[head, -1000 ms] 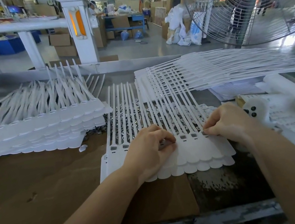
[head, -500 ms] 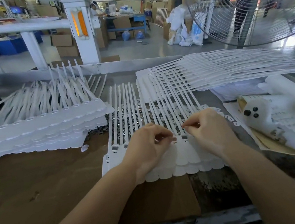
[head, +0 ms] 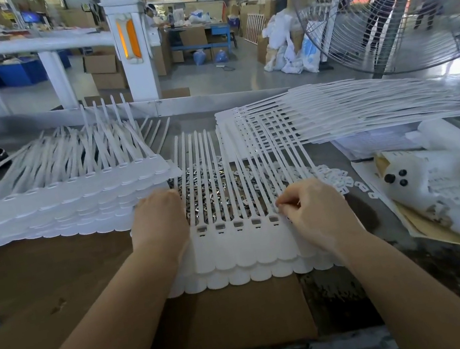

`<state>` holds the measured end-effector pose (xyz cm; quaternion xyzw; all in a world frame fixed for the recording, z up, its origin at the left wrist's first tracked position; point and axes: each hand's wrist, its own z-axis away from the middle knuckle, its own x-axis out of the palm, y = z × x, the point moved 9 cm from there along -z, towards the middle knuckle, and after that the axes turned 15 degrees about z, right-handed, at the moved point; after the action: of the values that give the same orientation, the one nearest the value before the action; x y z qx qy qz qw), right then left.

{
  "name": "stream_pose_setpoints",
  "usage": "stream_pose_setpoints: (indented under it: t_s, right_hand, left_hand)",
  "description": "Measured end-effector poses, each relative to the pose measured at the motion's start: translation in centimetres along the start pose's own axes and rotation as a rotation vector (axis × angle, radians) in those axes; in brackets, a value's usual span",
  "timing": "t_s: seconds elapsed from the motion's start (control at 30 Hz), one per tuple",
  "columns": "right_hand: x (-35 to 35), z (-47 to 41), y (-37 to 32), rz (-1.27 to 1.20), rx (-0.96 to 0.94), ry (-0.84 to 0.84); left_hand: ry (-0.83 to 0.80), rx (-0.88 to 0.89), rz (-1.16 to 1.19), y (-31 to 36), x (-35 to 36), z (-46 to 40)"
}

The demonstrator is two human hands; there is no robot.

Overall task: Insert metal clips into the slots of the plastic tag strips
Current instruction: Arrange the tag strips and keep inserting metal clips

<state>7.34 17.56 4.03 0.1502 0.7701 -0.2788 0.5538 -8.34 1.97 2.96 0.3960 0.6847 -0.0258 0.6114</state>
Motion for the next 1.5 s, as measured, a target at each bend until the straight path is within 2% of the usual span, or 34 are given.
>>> stream_pose_setpoints:
  t_s: [0.27,0.6,0.67,0.77,0.87,1.0,1.1,1.23,1.4,1.5]
  right_hand:
    - [0.1,0.0,0.1,0.0,-0.003,-0.032]
    - [0.1,0.0,0.1,0.003,0.008,-0.02]
    - [0.0,0.0,0.1,-0.003,0.008,-0.012]
    - [-0.4,0.1,-0.4,-0.037,-0.009,0.045]
    - [-0.6,0.1,-1.1,-0.198,-0.023,0.056]
    - [0.3,0.0,-1.3,-0.6,0.031,-0.071]
    - [1.1,0.2,-1.1,-0.799,0.064,-0.185]
    - [1.5,0.4,-0.3,-0.897,0.098,-0.246]
    - [1.4,0.3,0.9,-0.872,0.141,-0.258]
    - [1.3,0.4,1.5,-0.805,0.156,-0.253]
  left_hand:
    - [-0.111,-0.011,-0.144,0.1,0.8,-0.3]
    - [0.018,0.039,-0.037,-0.2,-0.9,-0.6]
    - [0.09,0.039,0.14,-0.1,-1.7,-0.7]
    - [0.13,-0.016,0.605,0.8,-2.3,-0.3]
    - [-0.029,-0.043,0.963,3.4,-0.5,0.8]
    - [-0.215,-0.035,1.235,6.3,1.6,2.3]
    - [-0.322,-0.042,1.347,7.2,2.8,3.1]
    - [-0.384,-0.018,1.375,7.9,3.7,3.5]
    - [-0.392,0.023,1.354,9.1,4.1,3.9]
    - [-0.315,0.042,1.233,9.5,4.2,4.0]
